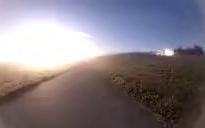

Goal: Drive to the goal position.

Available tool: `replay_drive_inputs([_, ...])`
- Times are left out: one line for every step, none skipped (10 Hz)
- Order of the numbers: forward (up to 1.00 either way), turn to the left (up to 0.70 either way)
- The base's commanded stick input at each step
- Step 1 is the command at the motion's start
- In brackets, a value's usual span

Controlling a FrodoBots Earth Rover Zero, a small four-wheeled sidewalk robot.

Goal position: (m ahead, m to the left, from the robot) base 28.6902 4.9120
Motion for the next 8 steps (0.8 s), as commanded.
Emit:
replay_drive_inputs([0.85, 0.00])
replay_drive_inputs([0.85, 0.00])
replay_drive_inputs([0.85, 0.00])
replay_drive_inputs([0.85, 0.00])
replay_drive_inputs([0.85, 0.00])
replay_drive_inputs([0.85, 0.00])
replay_drive_inputs([0.85, 0.00])
replay_drive_inputs([0.85, 0.00])
